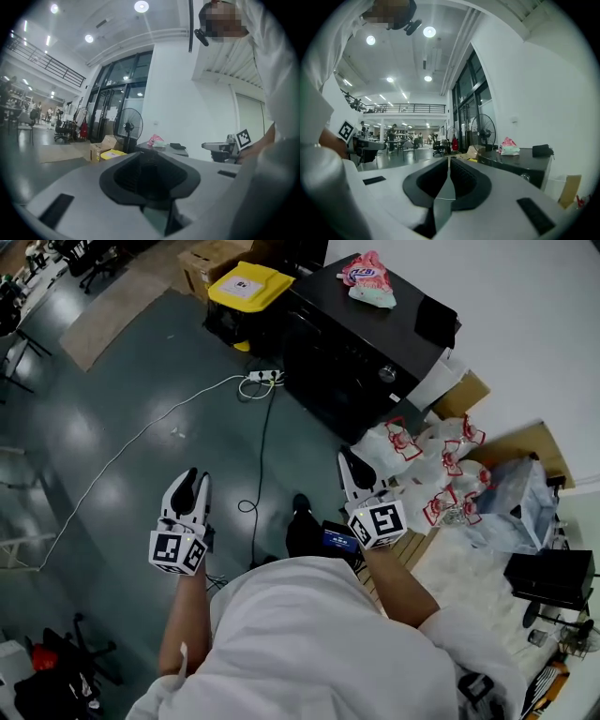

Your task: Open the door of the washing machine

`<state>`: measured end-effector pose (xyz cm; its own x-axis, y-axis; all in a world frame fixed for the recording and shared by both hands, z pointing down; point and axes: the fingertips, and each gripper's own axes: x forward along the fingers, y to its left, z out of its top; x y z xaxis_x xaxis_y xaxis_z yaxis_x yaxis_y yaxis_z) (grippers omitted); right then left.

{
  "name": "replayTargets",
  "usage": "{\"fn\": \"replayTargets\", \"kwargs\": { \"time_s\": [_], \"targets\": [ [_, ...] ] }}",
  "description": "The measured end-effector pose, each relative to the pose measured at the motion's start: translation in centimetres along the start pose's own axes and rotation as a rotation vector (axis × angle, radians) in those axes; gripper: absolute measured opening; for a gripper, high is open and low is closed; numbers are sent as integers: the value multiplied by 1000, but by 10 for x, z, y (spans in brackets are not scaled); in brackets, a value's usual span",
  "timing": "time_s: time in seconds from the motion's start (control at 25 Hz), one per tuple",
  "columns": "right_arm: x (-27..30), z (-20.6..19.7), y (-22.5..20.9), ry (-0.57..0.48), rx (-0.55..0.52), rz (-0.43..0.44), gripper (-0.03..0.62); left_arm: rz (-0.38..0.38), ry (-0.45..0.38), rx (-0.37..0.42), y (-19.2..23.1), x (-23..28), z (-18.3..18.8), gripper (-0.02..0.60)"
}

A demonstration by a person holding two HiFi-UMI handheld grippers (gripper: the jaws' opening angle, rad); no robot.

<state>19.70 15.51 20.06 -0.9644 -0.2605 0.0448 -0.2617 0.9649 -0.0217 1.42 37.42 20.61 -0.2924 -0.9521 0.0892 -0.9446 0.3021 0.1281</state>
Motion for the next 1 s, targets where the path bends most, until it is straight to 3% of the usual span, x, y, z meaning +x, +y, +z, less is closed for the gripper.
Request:
{"fn": "replayTargets", "kwargs": {
  "time_s": [0.48, 0.76, 1.0],
  "targets": [
    [110, 7, -131, -13, 56, 95, 40, 73, -29, 6, 13, 147, 56, 110],
    [141, -16, -162, -2, 113, 100, 40, 126, 32, -13, 36, 180, 47, 112],
    [168, -22, -187, 7, 117, 71, 40, 61, 40, 17, 47, 237, 53, 112]
  ]
}}
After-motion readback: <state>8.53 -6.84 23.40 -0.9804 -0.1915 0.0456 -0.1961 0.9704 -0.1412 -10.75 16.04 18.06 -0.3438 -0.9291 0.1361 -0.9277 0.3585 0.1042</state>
